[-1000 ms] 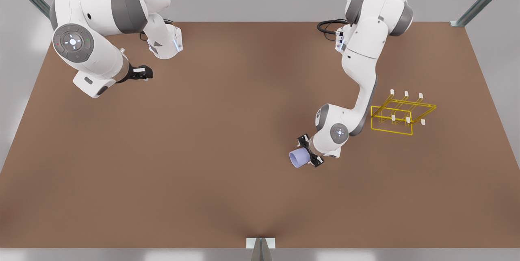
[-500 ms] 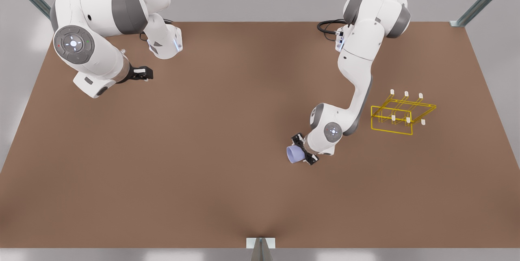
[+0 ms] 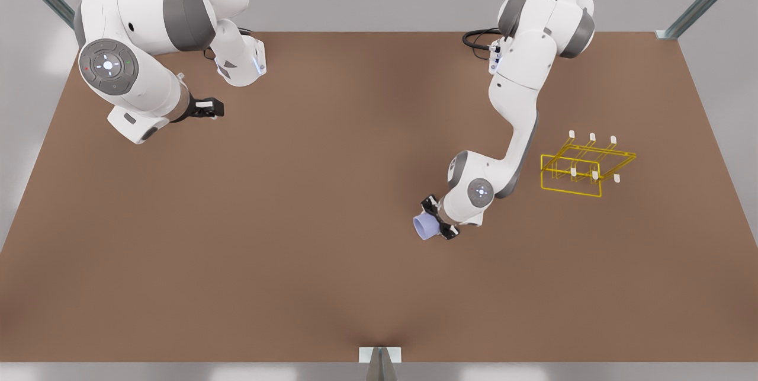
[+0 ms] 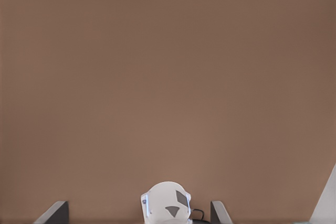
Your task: Place the cup on the cup holder
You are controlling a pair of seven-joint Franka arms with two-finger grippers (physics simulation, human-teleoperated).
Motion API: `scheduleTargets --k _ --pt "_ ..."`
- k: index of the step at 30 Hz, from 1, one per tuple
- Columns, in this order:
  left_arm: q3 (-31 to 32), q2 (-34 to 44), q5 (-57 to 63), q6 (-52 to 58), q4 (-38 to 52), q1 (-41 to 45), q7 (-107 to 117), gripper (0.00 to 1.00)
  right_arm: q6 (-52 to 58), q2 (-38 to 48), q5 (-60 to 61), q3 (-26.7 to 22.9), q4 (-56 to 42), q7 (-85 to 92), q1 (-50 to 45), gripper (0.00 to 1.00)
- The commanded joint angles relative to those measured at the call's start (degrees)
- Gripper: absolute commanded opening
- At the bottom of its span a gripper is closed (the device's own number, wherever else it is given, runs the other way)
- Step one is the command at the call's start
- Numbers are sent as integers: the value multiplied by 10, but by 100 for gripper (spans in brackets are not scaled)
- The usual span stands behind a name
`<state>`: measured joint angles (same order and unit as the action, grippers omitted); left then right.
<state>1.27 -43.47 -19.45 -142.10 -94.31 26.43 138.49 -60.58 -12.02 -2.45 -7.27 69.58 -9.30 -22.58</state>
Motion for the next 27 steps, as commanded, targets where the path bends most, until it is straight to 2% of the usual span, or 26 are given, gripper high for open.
scheduleTargets --k 1,3,5,7,8,9,10,11,13,14,17,21,24,27 --pt "0 1 2 30 18 -2 13 74 0 1 1 0 -1 -5 0 100" --pt "-10 1 31 178 86 -12 19 74 0 1 1 0 -1 -5 0 100" --pt "-40 1 143 312 134 7 36 74 0 0 2 0 -1 -6 0 100" --pt "-278 0 175 368 133 195 35 74 0 0 2 0 -1 -5 0 100" --pt "-316 -9 233 397 129 239 32 74 0 0 2 0 0 -6 0 100" --pt "-420 -36 298 440 123 329 4 74 0 0 2 -1 0 -5 0 100" --pt "-495 -56 300 449 95 387 -54 74 0 0 2 -1 -1 -5 0 100" --pt "-528 -82 318 453 84 415 -67 74 0 0 2 -1 -1 -5 0 100" --pt "-537 -110 411 482 69 428 -67 74 -1 -1 2 -1 0 -5 0 100" --pt "-563 -129 446 484 42 454 -71 74 -1 -1 7 -1 0 -6 0 100" --pt "-588 -136 503 481 -37 499 -87 74 -1 -1 8 -1 0 -6 0 100" --pt "-599 -130 541 470 -85 502 -101 74 -1 -2 11 -3 0 -5 0 100" --pt "-636 -120 546 367 -173 515 -103 74 -2 -2 12 -3 0 -5 0 100" --pt "-637 -116 547 350 -184 512 -125 74 -4 -4 12 -3 0 -5 -1 100"
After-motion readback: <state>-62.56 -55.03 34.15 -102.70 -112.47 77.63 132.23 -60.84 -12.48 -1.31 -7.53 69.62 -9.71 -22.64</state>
